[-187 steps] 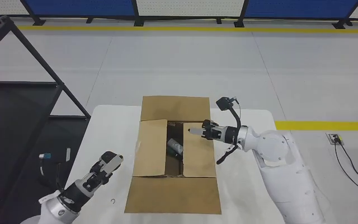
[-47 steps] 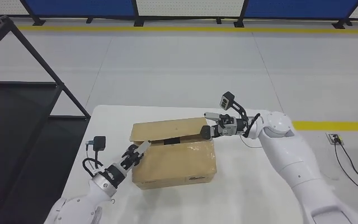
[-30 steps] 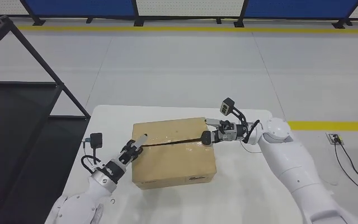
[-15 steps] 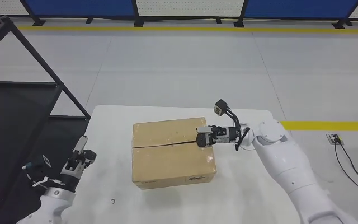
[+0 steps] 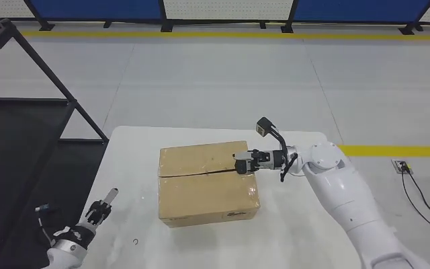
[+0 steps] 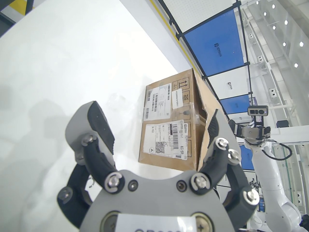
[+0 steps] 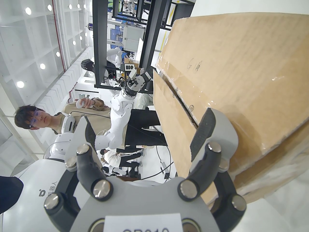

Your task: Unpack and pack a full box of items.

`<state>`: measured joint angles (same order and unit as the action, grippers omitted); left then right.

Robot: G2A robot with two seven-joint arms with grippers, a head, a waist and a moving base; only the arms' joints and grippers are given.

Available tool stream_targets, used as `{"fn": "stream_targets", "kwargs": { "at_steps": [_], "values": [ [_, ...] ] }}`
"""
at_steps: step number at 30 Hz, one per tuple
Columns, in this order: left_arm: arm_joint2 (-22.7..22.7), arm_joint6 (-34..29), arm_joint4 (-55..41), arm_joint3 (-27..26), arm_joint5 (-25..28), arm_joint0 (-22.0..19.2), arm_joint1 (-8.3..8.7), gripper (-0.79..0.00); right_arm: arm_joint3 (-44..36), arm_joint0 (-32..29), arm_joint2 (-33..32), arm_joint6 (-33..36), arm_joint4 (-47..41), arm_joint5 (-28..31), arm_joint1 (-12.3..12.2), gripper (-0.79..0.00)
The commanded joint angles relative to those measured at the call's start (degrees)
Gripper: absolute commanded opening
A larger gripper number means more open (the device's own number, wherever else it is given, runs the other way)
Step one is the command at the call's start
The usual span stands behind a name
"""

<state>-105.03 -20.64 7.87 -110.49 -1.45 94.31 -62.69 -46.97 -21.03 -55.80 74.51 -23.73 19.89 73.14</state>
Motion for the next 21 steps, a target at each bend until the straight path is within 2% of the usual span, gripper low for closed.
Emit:
{"fn": "stream_targets", "kwargs": {
  "at_steps": [1, 5, 10, 17, 21],
  "values": [
    [0.4, 0.8, 2.2, 0.2, 0.1, -0.1, 0.02, 0.000, -1.0, -0.7, 0.0, -1.2, 0.0, 0.2, 0.0, 0.000],
    [3.0, 4.5, 14.4, 1.5, 1.0, -1.1, 0.18, 0.000, -4.7, -2.6, -0.5, -1.5, 0.6, 0.0, -0.4, 0.000],
    [7.1, 9.3, 31.1, 3.4, 4.9, -2.6, 0.43, 0.000, -7.4, -4.5, -1.5, -0.9, 0.8, -0.1, -1.0, 0.000],
    [14.1, 16.6, 58.6, 11.1, 5.3, -7.5, 0.69, 0.000, -10.3, -6.2, -1.6, 1.6, 0.8, 0.7, -1.4, 0.000],
    [17.8, 21.8, 67.8, 16.1, 4.8, -10.4, 0.49, 0.000, -11.6, -7.0, -1.5, 2.4, 1.4, 1.4, -1.6, 0.000]
  ]
}}
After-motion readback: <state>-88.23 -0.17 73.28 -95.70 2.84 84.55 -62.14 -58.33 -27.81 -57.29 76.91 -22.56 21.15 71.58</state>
